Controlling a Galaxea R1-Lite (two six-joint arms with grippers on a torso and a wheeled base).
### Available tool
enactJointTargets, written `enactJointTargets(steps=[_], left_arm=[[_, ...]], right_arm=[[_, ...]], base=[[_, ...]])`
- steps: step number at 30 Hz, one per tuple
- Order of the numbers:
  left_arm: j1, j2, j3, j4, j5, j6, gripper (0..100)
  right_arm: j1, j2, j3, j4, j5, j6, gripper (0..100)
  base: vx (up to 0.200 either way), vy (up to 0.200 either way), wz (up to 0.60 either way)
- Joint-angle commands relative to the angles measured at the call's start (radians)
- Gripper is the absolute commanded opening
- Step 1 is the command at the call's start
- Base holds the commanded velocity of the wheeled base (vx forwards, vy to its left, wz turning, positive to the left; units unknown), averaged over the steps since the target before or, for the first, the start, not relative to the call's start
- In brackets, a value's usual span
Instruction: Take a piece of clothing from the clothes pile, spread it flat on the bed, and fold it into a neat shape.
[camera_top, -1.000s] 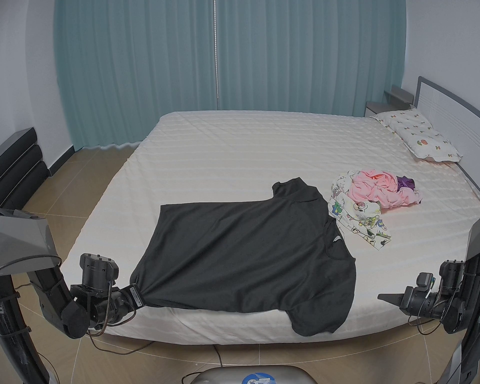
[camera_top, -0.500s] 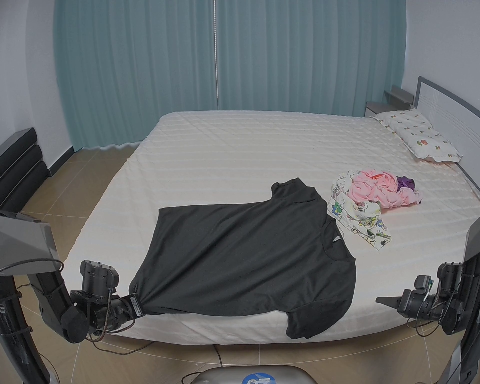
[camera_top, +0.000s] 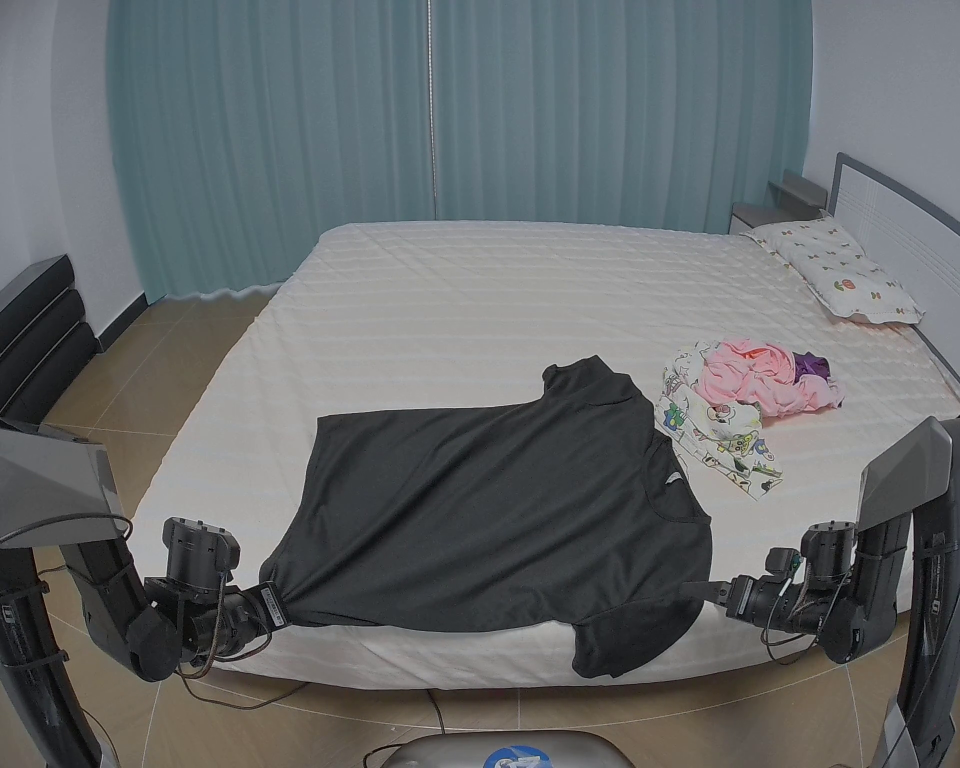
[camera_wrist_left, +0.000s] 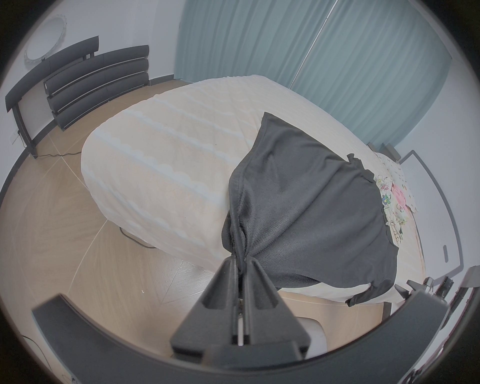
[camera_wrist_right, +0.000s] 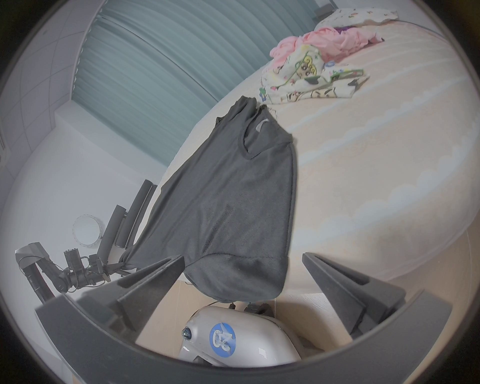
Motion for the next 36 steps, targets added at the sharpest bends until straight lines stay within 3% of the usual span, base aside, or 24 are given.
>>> enactJointTargets(steps=[1, 9, 10, 17, 20, 21, 23, 28, 33, 36], left_arm=[[0.006, 0.008, -0.008, 0.001, -0.001, -0.004, 0], [0.009, 0.022, -0.018, 0.001, -0.001, -0.006, 0], [0.010, 0.023, -0.019, 0.001, -0.002, -0.006, 0], [0.016, 0.014, -0.021, 0.001, -0.004, -0.007, 0], [0.018, 0.011, -0.021, 0.001, -0.018, -0.024, 0], [0.018, 0.009, -0.021, 0.001, -0.027, -0.035, 0], [0.019, 0.009, -0.021, -0.001, -0.027, -0.035, 0], [0.027, 0.009, -0.025, -0.001, -0.029, -0.036, 0], [0.032, 0.020, -0.025, 0.001, -0.030, -0.035, 0], [0.032, 0.020, -0.018, 0.001, -0.032, -0.035, 0]], right_arm=[[0.019, 0.031, -0.055, 0.020, -0.002, 0.007, 100], [0.036, 0.034, -0.129, 0.080, -0.019, 0.007, 100], [0.041, 0.034, -0.133, 0.084, -0.027, 0.007, 0], [0.022, 0.000, -0.110, 0.068, -0.035, 0.014, 0], [0.013, -0.058, -0.066, 0.043, -0.024, 0.077, 0], [0.012, -0.089, -0.041, 0.012, -0.002, 0.128, 0], [-0.001, -0.104, -0.015, -0.021, 0.014, 0.149, 0], [-0.050, -0.132, 0.049, -0.070, 0.047, 0.148, 0], [-0.140, -0.187, 0.126, -0.086, 0.136, 0.146, 0], [-0.168, -0.199, 0.160, -0.086, 0.145, 0.135, 0]], base=[[0.000, 0.000, 0.00], [0.000, 0.000, 0.00], [0.000, 0.000, 0.00], [0.000, 0.000, 0.00], [0.000, 0.000, 0.00], [0.000, 0.000, 0.00], [0.000, 0.000, 0.00], [0.000, 0.000, 0.00], [0.000, 0.000, 0.00], [0.000, 0.000, 0.00]])
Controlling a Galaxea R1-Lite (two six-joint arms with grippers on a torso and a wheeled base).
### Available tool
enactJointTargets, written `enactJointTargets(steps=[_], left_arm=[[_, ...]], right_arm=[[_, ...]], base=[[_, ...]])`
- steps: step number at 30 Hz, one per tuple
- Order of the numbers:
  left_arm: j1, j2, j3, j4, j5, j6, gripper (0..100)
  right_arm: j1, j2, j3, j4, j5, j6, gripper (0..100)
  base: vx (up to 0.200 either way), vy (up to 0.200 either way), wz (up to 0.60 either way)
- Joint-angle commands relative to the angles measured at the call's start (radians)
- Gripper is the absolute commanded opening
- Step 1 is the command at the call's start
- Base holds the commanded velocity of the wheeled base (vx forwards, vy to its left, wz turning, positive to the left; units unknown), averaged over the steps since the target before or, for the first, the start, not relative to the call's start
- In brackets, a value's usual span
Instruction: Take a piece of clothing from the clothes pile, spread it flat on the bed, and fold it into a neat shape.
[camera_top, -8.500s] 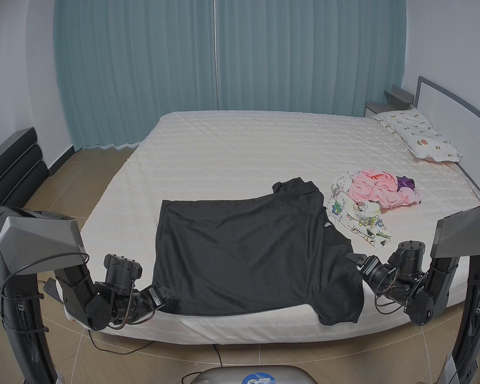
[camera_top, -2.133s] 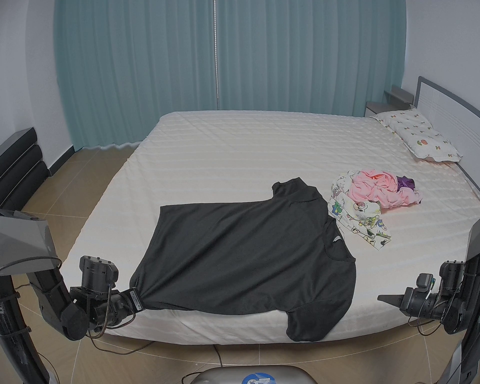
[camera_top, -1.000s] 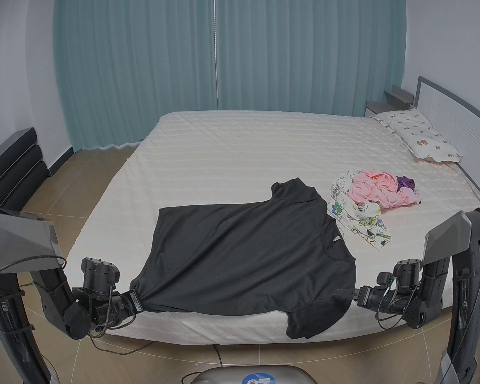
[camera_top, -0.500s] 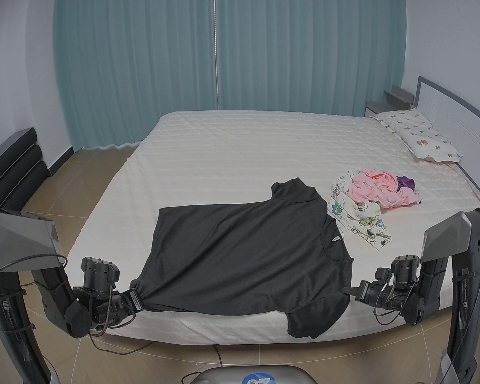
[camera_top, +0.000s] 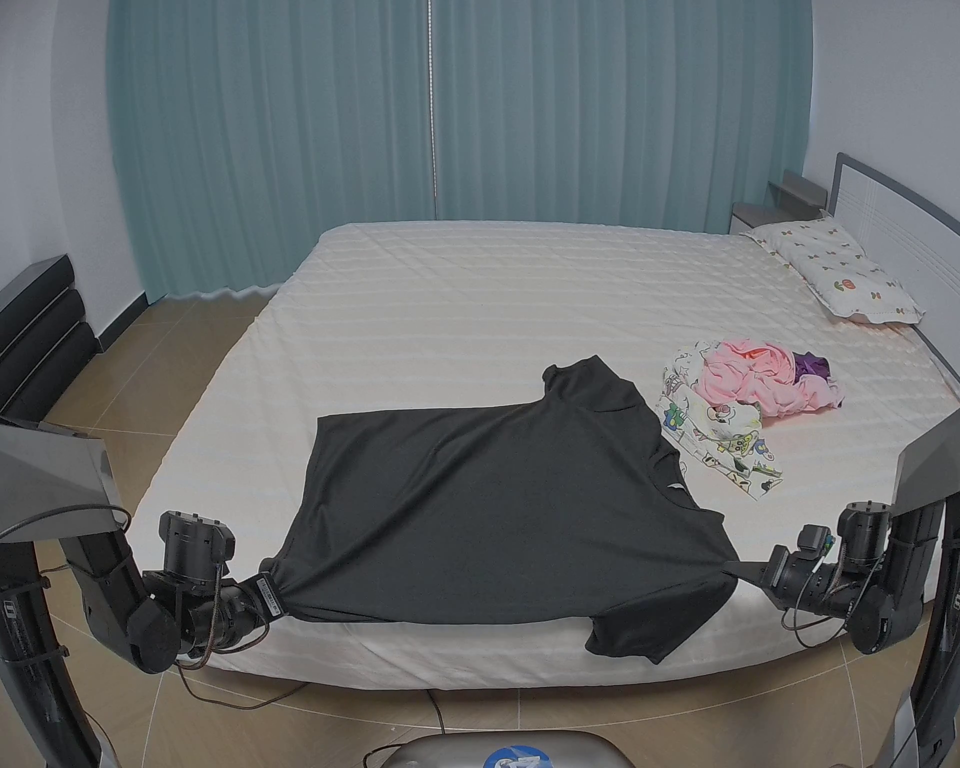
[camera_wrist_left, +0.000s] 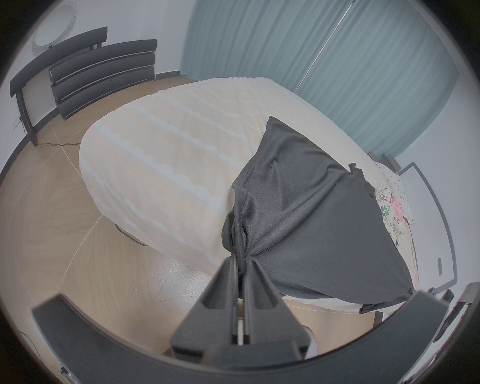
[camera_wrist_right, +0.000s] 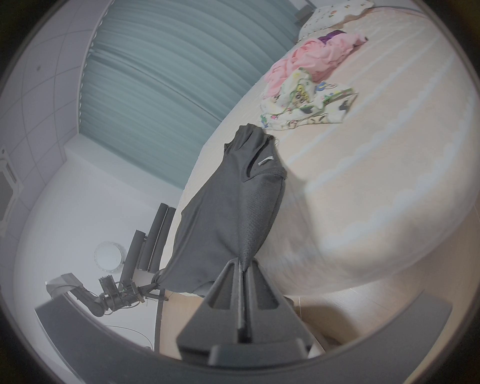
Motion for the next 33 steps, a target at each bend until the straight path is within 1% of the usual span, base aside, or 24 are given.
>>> enactJointTargets(steps=[1, 3, 6, 7, 8, 9, 11, 13, 15, 16, 17, 18, 22, 27, 30, 33], left_arm=[[0.001, 0.007, 0.010, -0.003, 0.000, 0.002, 0], [0.001, 0.007, 0.008, -0.003, 0.000, 0.002, 0], [0.003, 0.007, 0.007, -0.004, 0.001, 0.002, 0], [0.003, 0.007, 0.010, -0.004, 0.001, 0.005, 0], [0.003, 0.007, 0.010, -0.004, 0.003, 0.007, 0], [0.003, 0.002, 0.013, 0.000, 0.003, 0.010, 0], [0.001, -0.004, 0.021, 0.006, 0.003, 0.011, 0], [0.001, -0.007, 0.033, 0.006, 0.005, 0.028, 0], [0.001, -0.013, 0.053, 0.006, 0.005, 0.067, 0], [0.001, -0.013, 0.053, 0.006, 0.005, 0.067, 0], [0.001, -0.016, 0.074, 0.006, 0.005, 0.097, 0], [-0.002, -0.016, 0.079, 0.006, 0.005, 0.102, 0], [-0.005, -0.020, 0.080, 0.006, 0.005, 0.103, 0], [0.001, -0.049, 0.039, 0.011, 0.005, 0.094, 0], [-0.003, -0.070, 0.007, 0.056, 0.005, 0.093, 0], [-0.008, -0.110, -0.038, 0.146, 0.006, 0.077, 0]], right_arm=[[-0.045, -0.053, 0.056, -0.015, 0.011, -0.012, 0], [-0.050, -0.056, 0.071, -0.015, 0.013, -0.020, 0], [-0.053, -0.056, 0.122, -0.015, 0.016, -0.075, 0], [-0.053, -0.058, 0.137, -0.015, 0.028, -0.095, 0], [-0.053, -0.058, 0.139, -0.015, 0.030, -0.097, 0], [-0.056, -0.061, 0.156, -0.015, 0.051, -0.116, 0], [-0.058, -0.075, 0.180, -0.015, 0.060, -0.135, 0], [-0.058, -0.091, 0.200, -0.015, 0.062, -0.141, 0], [-0.058, -0.104, 0.206, -0.011, 0.062, -0.144, 0], [-0.058, -0.104, 0.206, -0.011, 0.062, -0.144, 0], [-0.058, -0.111, 0.206, 0.002, 0.062, -0.144, 0], [-0.058, -0.113, 0.206, 0.009, 0.062, -0.144, 0], [-0.058, -0.114, 0.206, 0.045, 0.062, -0.162, 0], [-0.051, -0.130, 0.197, -0.014, 0.071, -0.164, 0], [-0.041, -0.137, 0.154, -0.015, 0.082, -0.159, 0], [-0.016, -0.131, 0.119, -0.014, 0.082, -0.155, 0]], base=[[0.000, 0.000, 0.00], [0.000, 0.000, 0.00], [0.000, 0.000, 0.00], [0.000, 0.000, 0.00], [0.000, 0.000, 0.00], [0.000, 0.000, 0.00], [0.000, 0.000, 0.00], [0.000, 0.000, 0.00], [0.000, 0.000, 0.00], [0.000, 0.000, 0.00], [0.000, 0.000, 0.00], [0.000, 0.000, 0.00], [0.000, 0.000, 0.00], [0.000, 0.000, 0.00], [0.000, 0.000, 0.00], [0.000, 0.000, 0.00]])
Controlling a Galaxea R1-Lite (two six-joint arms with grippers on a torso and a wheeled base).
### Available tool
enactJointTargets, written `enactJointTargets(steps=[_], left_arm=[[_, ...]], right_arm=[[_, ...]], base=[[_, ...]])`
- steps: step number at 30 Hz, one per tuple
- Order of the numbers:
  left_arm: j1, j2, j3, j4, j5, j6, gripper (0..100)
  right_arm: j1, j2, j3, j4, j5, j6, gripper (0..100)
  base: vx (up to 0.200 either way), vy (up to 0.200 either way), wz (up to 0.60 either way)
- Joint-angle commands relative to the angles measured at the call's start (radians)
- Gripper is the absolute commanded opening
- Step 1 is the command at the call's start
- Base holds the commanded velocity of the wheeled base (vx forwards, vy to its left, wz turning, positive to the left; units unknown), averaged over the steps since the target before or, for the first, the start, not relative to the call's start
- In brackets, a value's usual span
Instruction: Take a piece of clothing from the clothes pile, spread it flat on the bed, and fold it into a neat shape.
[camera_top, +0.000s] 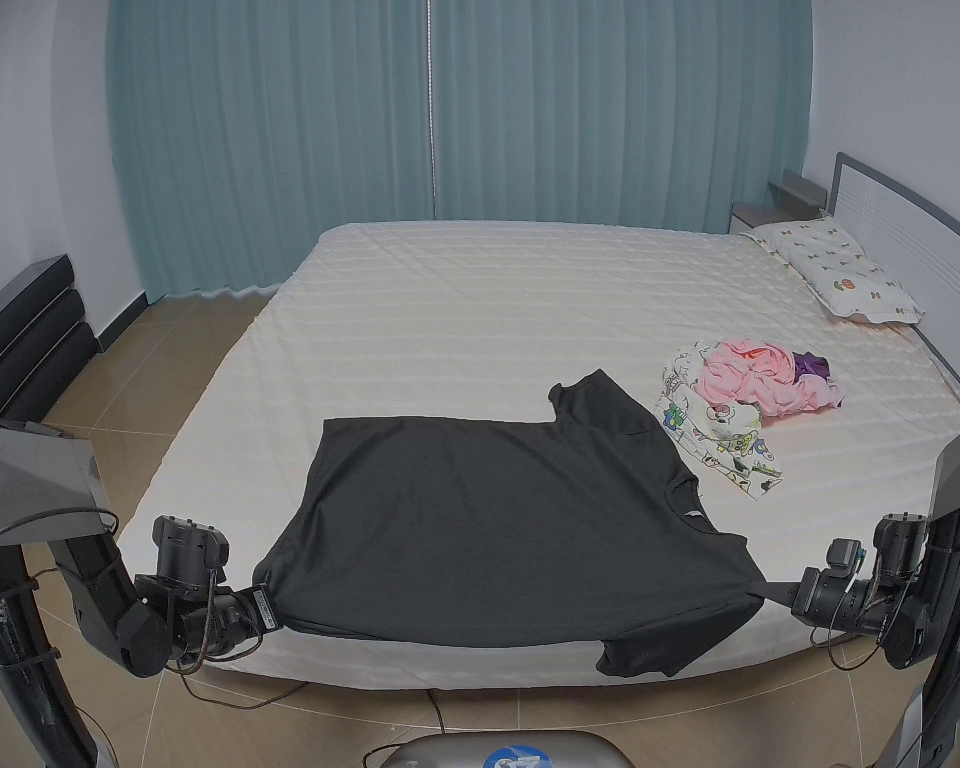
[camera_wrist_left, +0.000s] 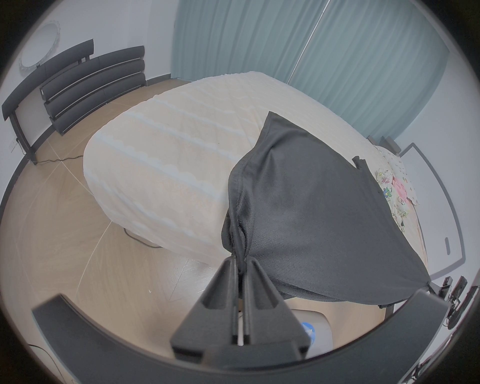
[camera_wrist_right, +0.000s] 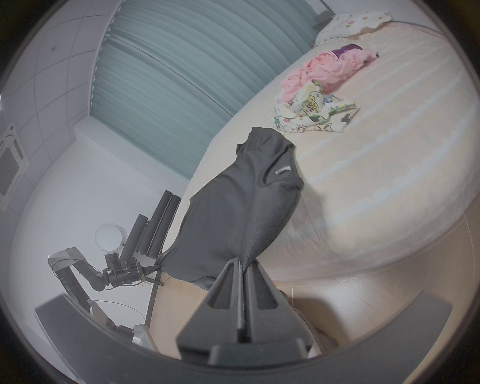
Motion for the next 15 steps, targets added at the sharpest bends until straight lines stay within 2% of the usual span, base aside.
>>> enactJointTargets(steps=[1, 3, 8, 11, 15], left_arm=[[-0.015, -0.082, -0.070, 0.091, 0.002, -0.031, 0], [-0.034, -0.113, -0.125, 0.177, 0.003, -0.067, 0], [-0.028, -0.107, -0.303, 0.395, 0.013, -0.157, 0], [-0.018, -0.077, -0.387, 0.452, 0.013, -0.217, 0], [0.001, -0.028, -0.461, 0.472, 0.011, -0.235, 0]], right_arm=[[0.033, -0.001, -0.055, -0.014, 0.003, 0.006, 0], [0.042, 0.004, -0.081, -0.014, 0.003, 0.007, 0], [0.048, 0.010, -0.162, 0.025, 0.003, 0.015, 0], [0.046, 0.009, -0.225, 0.085, -0.004, 0.017, 0], [0.045, 0.004, -0.302, 0.164, -0.014, 0.017, 0]], base=[[0.000, 0.000, 0.00], [0.000, 0.000, 0.00], [0.000, 0.000, 0.00], [0.000, 0.000, 0.00], [0.000, 0.000, 0.00]])
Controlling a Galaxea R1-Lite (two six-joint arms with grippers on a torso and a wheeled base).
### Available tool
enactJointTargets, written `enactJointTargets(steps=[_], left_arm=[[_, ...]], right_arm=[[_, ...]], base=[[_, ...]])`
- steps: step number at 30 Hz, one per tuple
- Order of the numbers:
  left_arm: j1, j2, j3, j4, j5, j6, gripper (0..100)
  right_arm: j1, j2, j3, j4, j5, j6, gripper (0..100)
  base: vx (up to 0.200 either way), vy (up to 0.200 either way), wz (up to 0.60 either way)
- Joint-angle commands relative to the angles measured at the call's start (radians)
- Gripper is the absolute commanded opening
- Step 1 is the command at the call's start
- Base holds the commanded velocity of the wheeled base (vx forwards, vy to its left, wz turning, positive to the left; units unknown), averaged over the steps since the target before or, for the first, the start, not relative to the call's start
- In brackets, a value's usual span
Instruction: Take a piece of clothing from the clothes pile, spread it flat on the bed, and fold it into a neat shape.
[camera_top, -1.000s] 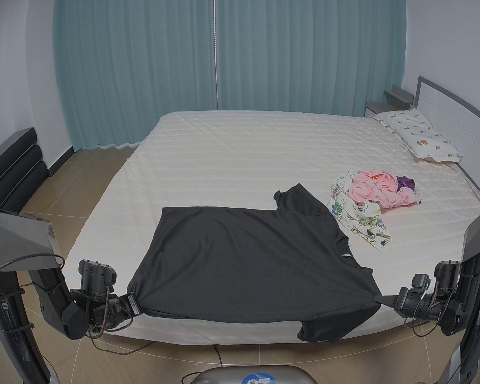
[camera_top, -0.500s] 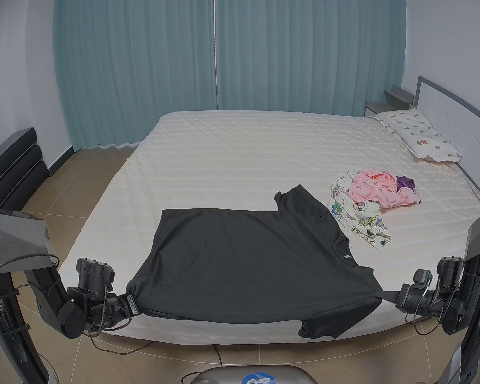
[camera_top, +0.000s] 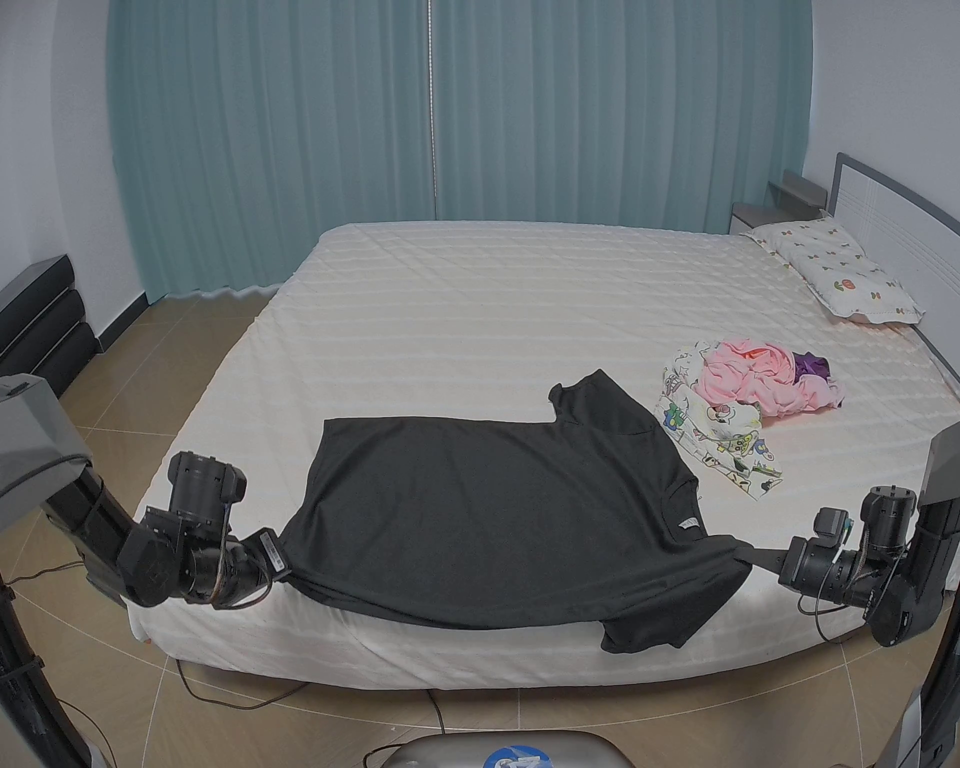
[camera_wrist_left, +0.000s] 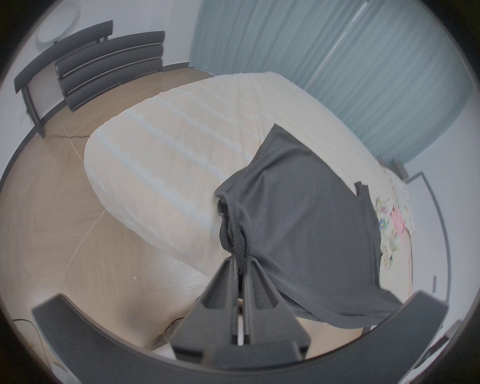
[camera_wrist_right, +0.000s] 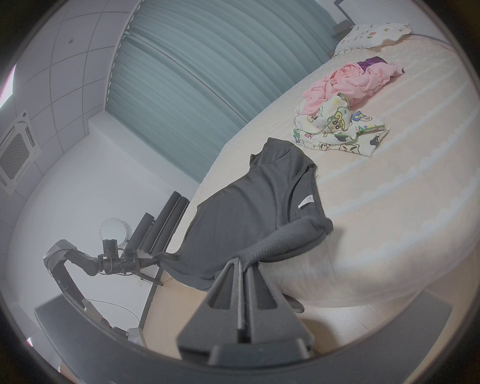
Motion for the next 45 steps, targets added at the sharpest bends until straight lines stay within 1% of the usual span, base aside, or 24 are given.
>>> enactJointTargets(steps=[1, 4, 5, 6, 7, 8, 10, 15, 19, 23, 27, 34, 37, 39, 40, 41, 45], left_arm=[[0.029, 0.076, -0.142, 0.050, 0.002, -0.052, 0], [0.046, 0.099, -0.205, 0.091, 0.002, -0.094, 0], [0.046, 0.099, -0.205, 0.091, 0.002, -0.094, 0], [0.055, 0.106, -0.247, 0.142, 0.000, -0.106, 0], [0.055, 0.108, -0.248, 0.145, 0.000, -0.107, 0], [0.062, 0.112, -0.282, 0.192, -0.006, -0.112, 0], [0.066, 0.112, -0.300, 0.228, -0.009, -0.114, 0], [0.066, 0.099, -0.309, 0.275, -0.012, -0.130, 0], [0.066, 0.083, -0.308, 0.291, -0.012, -0.135, 0], [0.062, 0.083, -0.300, 0.337, -0.012, -0.134, 0], [0.064, 0.092, -0.319, 0.334, -0.012, -0.135, 0], [0.064, 0.172, -0.443, 0.341, -0.010, -0.164, 0], [0.064, 0.218, -0.515, 0.369, -0.010, -0.166, 0], [0.062, 0.255, -0.590, 0.418, -0.010, -0.166, 0], [0.062, 0.255, -0.590, 0.418, -0.010, -0.166, 0], [0.062, 0.284, -0.658, 0.465, -0.010, -0.170, 0], [0.064, 0.350, -0.768, 0.530, -0.009, -0.201, 0]], right_arm=[[0.001, -0.004, -0.135, 0.104, -0.016, 0.002, 0], [0.001, -0.002, -0.181, 0.148, -0.038, 0.002, 0], [0.001, -0.002, -0.181, 0.148, -0.038, 0.002, 0], [0.001, 0.002, -0.207, 0.164, -0.046, 0.002, 0], [0.001, 0.002, -0.208, 0.165, -0.046, 0.002, 0], [0.001, 0.005, -0.227, 0.174, -0.055, 0.004, 0], [0.001, 0.004, -0.237, 0.179, -0.062, 0.005, 0], [-0.005, -0.025, -0.231, 0.177, -0.064, 0.038, 0], [-0.008, -0.052, -0.213, 0.177, -0.058, 0.039, 0], [0.000, -0.084, -0.158, 0.176, -0.050, 0.036, 0], [0.005, -0.075, -0.167, 0.177, -0.050, 0.036, 0], [0.009, 0.011, -0.254, 0.185, -0.053, 0.039, 0], [0.015, 0.054, -0.313, 0.225, -0.062, 0.039, 0], [0.028, 0.079, -0.383, 0.279, -0.067, 0.041, 0], [0.028, 0.079, -0.383, 0.279, -0.067, 0.041, 0], [0.035, 0.093, -0.438, 0.331, -0.087, 0.041, 0], [0.070, 0.131, -0.532, 0.394, -0.147, 0.041, 0]], base=[[0.000, 0.000, 0.00], [0.000, 0.000, 0.00], [0.000, 0.000, 0.00], [0.000, 0.000, 0.00], [0.000, 0.000, 0.00], [0.000, 0.000, 0.00], [0.000, 0.000, 0.00], [0.000, 0.000, 0.00], [0.000, 0.000, 0.00], [0.000, 0.000, 0.00], [0.000, 0.000, 0.00], [0.000, 0.000, 0.00], [0.000, 0.000, 0.00], [0.000, 0.000, 0.00], [0.000, 0.000, 0.00], [0.000, 0.000, 0.00], [0.000, 0.000, 0.00]])
